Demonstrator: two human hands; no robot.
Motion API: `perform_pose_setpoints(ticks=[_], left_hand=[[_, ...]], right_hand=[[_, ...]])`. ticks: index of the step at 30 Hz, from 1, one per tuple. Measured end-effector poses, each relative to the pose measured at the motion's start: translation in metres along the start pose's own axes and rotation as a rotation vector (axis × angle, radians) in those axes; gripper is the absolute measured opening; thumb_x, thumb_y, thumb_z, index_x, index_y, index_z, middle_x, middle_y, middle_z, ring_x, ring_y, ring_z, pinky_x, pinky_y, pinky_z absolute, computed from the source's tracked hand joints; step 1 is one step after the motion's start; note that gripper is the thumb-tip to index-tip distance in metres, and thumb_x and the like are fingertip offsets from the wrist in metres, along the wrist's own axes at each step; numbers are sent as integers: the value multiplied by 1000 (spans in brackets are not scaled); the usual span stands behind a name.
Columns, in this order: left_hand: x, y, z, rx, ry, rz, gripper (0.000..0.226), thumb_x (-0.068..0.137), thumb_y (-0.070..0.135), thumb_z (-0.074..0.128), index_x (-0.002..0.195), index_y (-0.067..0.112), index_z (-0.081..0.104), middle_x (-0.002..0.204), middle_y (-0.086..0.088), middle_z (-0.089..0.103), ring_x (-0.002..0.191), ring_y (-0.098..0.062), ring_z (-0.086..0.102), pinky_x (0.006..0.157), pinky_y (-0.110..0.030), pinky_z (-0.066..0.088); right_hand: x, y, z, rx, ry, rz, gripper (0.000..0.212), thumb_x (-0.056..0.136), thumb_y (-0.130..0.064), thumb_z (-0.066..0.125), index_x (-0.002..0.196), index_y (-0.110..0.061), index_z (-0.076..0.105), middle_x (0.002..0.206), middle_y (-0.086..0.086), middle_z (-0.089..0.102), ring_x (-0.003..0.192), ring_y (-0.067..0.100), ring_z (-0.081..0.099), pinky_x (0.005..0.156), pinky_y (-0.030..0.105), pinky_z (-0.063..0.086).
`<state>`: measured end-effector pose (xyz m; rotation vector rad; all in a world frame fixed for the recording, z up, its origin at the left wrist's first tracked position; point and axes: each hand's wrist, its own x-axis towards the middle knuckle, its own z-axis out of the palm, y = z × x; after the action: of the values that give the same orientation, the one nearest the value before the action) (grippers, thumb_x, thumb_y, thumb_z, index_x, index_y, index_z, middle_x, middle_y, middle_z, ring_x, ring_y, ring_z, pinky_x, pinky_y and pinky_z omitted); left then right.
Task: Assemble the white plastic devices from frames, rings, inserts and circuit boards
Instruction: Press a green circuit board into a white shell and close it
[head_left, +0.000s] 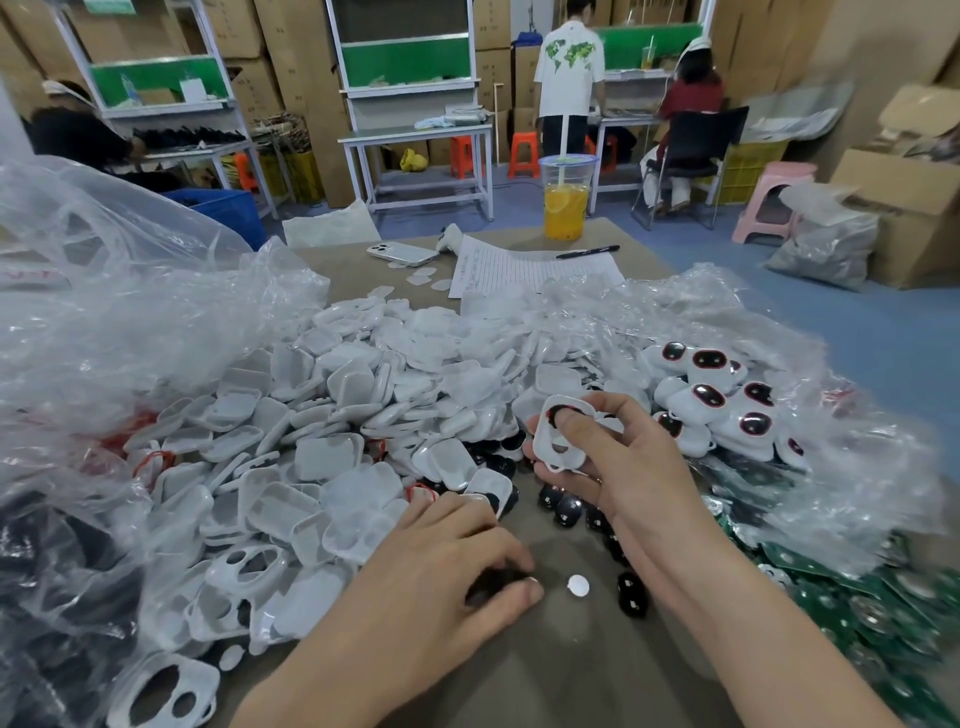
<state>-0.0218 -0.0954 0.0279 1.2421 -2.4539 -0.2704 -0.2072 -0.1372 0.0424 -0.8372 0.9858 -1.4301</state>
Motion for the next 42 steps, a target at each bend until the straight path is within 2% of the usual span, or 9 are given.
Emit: perform_pose_setpoints(ticks=[6,9,13,19,22,26,32,37,42], left_hand=[[-1,-1,2,23,26,38,30,95,62,47,95,40,68,96,22,54,100,4,44,98,-20,27],[-1,2,3,1,95,41,21,96,57,51,91,41,63,94,23,57,95,4,49,93,-20,33],[6,10,-2,-569,323,-274,5,94,40,67,89,40,65,88,19,70,74,2,62,68,-14,47],[10,13,-8,-1030,410,-429,10,88,25,73,87,34,75,78,8,74,72,-3,66,68,-11,50],[10,14,-9,-1068,431,-441,9,84,35,71,91,36,76,78,6,73,74,-6,67,71,-12,52],[13,14,-7,-1124,459,-459,16,88,22,72,96,36,73,89,0,77,77,-10,70,73,-15,54],[14,11,-6,-1102,480,-476,15,77,38,75,92,35,76,84,2,77,76,-8,71,71,-12,52],[13,12,-6,-1087,493,-483,26,67,50,74,89,37,76,82,3,76,72,-9,69,65,-12,51],[18,17,-2,-1077,581,-493,4,82,28,75,84,32,74,74,7,72,63,-5,62,58,-13,50]], right_hand=[[1,2,-1,-5,6,17,11,92,-9,68,96,-14,59,107,27,70,93,37,72,65,29,60],[3,2,-2,-96,20,12,12,91,-13,70,95,-18,60,89,13,71,77,20,70,69,32,61],[1,1,-3,-63,-17,30,14,91,-10,70,99,-14,60,82,10,69,71,13,69,59,25,57],[-2,2,1,20,-122,80,15,90,-11,71,100,-10,60,84,10,74,78,22,74,66,28,60],[-2,4,0,38,-135,99,17,88,-14,72,98,-13,58,88,12,74,81,25,74,72,30,61],[0,6,0,38,-139,104,16,89,-15,71,97,-14,57,92,17,75,85,28,75,72,30,60],[2,10,-2,-63,-165,75,15,91,-22,71,94,-17,57,93,17,76,84,26,73,76,30,56],[-1,12,1,5,-227,79,36,72,-32,78,95,-15,57,97,17,76,88,30,76,85,36,59],[-5,18,8,28,-236,49,19,85,-21,75,95,-13,61,76,3,68,78,21,74,75,27,60]])
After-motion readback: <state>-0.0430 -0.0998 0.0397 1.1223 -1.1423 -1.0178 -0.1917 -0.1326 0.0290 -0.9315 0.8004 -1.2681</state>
